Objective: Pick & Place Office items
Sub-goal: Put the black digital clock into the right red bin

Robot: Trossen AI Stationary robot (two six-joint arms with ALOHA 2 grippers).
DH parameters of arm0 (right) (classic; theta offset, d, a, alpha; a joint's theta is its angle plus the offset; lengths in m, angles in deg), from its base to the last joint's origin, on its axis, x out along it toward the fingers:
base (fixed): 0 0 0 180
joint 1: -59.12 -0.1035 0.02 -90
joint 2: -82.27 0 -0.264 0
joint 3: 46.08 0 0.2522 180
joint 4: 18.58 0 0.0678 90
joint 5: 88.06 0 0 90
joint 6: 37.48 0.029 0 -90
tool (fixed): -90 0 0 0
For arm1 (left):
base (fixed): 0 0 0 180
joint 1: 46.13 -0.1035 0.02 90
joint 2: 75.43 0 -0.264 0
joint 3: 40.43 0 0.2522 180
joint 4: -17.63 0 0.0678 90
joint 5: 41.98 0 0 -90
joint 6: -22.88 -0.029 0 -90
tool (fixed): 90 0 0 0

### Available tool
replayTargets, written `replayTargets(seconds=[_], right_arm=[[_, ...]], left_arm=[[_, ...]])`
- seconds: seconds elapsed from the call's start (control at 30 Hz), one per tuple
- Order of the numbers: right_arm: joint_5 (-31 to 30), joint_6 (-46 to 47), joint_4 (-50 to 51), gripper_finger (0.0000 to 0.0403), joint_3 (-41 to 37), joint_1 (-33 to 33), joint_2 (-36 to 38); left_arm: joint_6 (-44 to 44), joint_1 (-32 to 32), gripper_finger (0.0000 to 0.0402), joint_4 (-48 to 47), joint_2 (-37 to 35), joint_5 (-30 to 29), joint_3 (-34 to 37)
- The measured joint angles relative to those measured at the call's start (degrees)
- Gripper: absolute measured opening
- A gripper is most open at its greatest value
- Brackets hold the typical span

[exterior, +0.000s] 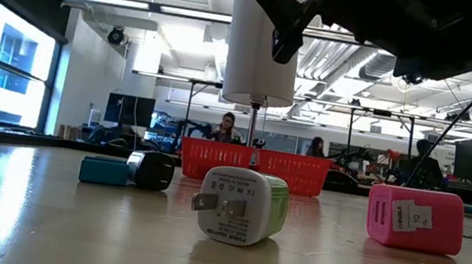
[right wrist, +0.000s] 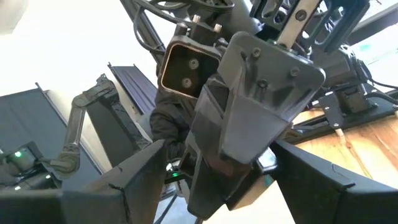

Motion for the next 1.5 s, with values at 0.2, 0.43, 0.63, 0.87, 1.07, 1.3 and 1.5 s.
replayTargets(seconds=[0.2, 0.43, 0.63, 0.87, 1.07, 1.3, 1.5], right_arm=[[0.6, -1.4, -0.7, 0.027, 0.0, 0.1, 0.0], [1.3, -3.2, -0.7, 0.027, 0.0, 0.0, 0.0], [1.5, -4.4, -0.6, 0.026, 0.0, 0.0, 0.0], [2.2, -5.5, -0.4, 0.0179, 0.0, 0.1, 0.0], [2.4, -7.2, -0.1, 0.01, 0.0, 0.1, 0.0], [3.1, -7.5, 0.6, 0.005, 0.0, 0.0, -0.1], [3.0, -8.0, 2.2, 0.0052, 0.0, 0.0, 0.0]], left_arm=[[0.1, -1.2, 0.0149, 0.5, 0.0, 0.8, 0.0], [1.4, -1.8, 0.0149, 0.5, 0.0, 3.1, 0.0], [1.3, -1.8, 0.0149, 0.5, 0.0, 3.2, 0.0], [0.7, -1.8, 0.0149, 0.3, 0.0, 3.7, -0.1], [1.3, -1.7, 0.0153, 0.4, 0.0, 5.0, -0.1], [1.1, -1.7, 0.0155, 0.1, 0.0, 7.2, -0.1], [1.3, -1.7, 0.0155, -0.1, 0.0, 7.2, 0.0]])
